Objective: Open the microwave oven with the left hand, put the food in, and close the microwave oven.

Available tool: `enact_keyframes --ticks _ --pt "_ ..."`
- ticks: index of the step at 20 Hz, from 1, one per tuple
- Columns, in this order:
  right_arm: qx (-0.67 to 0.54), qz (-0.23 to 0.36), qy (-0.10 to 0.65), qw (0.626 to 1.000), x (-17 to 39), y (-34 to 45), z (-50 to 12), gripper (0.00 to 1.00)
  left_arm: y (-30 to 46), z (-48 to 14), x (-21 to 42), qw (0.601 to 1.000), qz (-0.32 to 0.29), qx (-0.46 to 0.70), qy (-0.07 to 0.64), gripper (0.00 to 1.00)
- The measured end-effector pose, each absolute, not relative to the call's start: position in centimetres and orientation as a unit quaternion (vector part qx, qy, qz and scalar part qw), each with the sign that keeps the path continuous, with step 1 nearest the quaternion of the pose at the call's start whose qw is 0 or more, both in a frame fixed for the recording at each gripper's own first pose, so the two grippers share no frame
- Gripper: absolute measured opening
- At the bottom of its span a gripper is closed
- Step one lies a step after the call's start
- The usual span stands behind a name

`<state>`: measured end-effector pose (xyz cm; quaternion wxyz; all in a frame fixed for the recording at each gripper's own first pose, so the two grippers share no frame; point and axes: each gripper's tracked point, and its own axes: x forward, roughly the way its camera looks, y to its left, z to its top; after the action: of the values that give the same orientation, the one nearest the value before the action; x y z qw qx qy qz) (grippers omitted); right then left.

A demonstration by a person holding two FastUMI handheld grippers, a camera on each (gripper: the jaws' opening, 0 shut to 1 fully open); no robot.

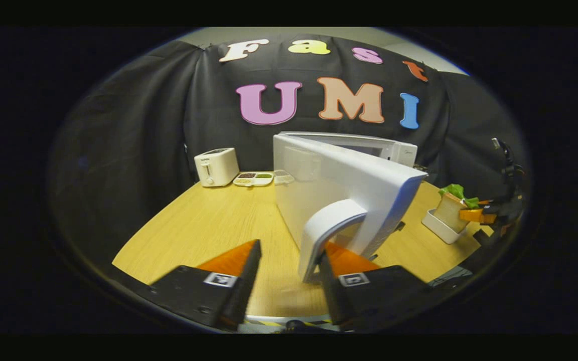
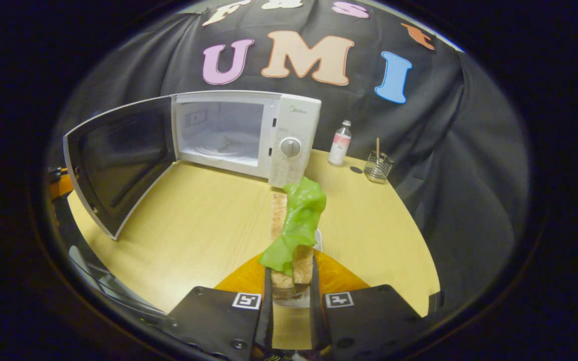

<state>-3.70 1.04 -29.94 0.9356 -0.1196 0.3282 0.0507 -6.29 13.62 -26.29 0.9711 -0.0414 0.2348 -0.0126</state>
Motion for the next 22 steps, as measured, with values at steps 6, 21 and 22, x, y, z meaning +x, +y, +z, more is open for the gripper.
enact_keyframes --ticks 6,21,22 --pt "-0.107 0.053 0.312 0.942 -2.4 2.1 -27.2 0.32 13.8 -24.8 -7.3 0.979 -0.022 -0.021 0.202 1.0" --pt "0.266 0.039 0.369 0.89 7.4 17.4 -27.8 0.31 16.7 -18.9 -9.3 0.985 -0.004 -0.079 0.155 0.94" --pt "0.289 0.029 0.369 0.883 8.4 18.1 -28.1 0.31 17.0 -18.1 -9.1 0.987 -0.008 -0.072 0.147 0.97"
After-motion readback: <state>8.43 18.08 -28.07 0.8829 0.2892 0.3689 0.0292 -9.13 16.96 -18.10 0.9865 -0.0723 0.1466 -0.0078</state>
